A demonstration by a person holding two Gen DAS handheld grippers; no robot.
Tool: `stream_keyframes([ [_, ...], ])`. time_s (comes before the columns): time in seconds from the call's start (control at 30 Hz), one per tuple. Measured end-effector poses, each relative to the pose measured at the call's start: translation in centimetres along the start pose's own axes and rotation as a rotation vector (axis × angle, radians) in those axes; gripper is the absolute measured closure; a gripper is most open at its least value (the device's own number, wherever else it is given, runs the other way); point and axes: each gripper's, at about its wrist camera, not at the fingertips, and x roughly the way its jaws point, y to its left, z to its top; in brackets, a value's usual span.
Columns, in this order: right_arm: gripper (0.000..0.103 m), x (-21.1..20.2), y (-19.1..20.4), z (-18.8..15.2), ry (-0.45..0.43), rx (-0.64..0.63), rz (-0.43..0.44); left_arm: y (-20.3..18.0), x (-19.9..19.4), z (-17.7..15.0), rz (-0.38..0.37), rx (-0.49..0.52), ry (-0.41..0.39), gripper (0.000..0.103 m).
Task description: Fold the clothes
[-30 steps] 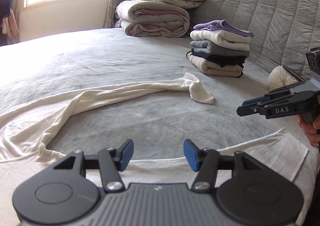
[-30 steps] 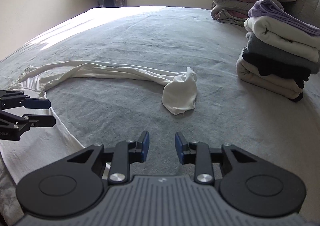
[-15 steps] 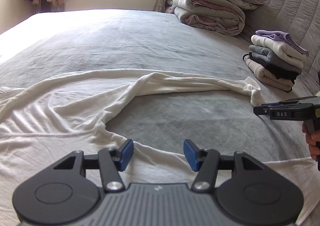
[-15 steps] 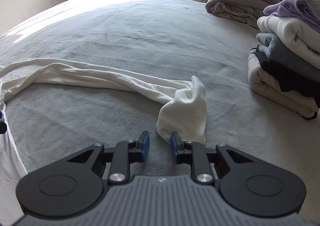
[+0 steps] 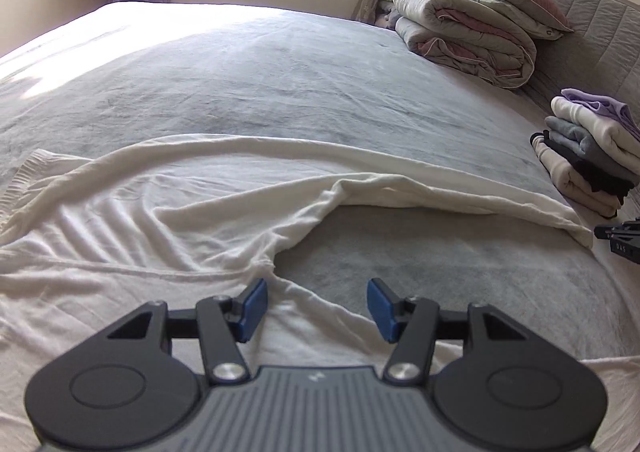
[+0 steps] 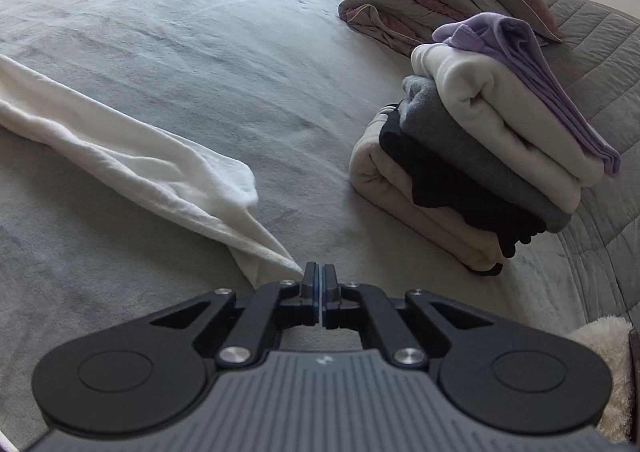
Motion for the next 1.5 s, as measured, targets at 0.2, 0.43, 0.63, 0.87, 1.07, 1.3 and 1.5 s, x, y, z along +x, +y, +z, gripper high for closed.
stream_keyframes([
  [0.2,0.103,0.5,-1.7,-0.5,0.018,0.124,0.056,1.0,0.1,0.3,0.030,-0.038,0.007,0.046],
  [0.43,0.086,-1.9,0.2,0.5,-0.021,0.190,0.191,2.2,-0.2,0.6,0.060,-0.083,-0.013,0.047],
  [0.63,0.066,-3.8,2.5,2.8,-0.066,0.155,0.304,4.9,-2.1,2.0,0.131,-0.178,-0.088,0.047],
  [0.87,0.066,-4.7,5.2,6.2,-0.108,0.108,0.442,13.3,-3.4,5.6,0.233,-0.323,-0.073,0.047],
  [1.07,0.066,-3.9,7.7,9.0,-0.110,0.100,0.524,19.7,-2.5,8.1,0.289,-0.289,-0.040,0.047],
  [1.3,0.066,-0.6,9.3,11.3,-0.042,0.102,0.558,23.5,1.1,8.6,0.227,-0.261,0.032,0.050],
  [1.5,0.066,1.7,10.1,11.6,0.012,0.102,0.594,23.4,2.5,8.5,0.202,-0.220,0.025,0.060],
])
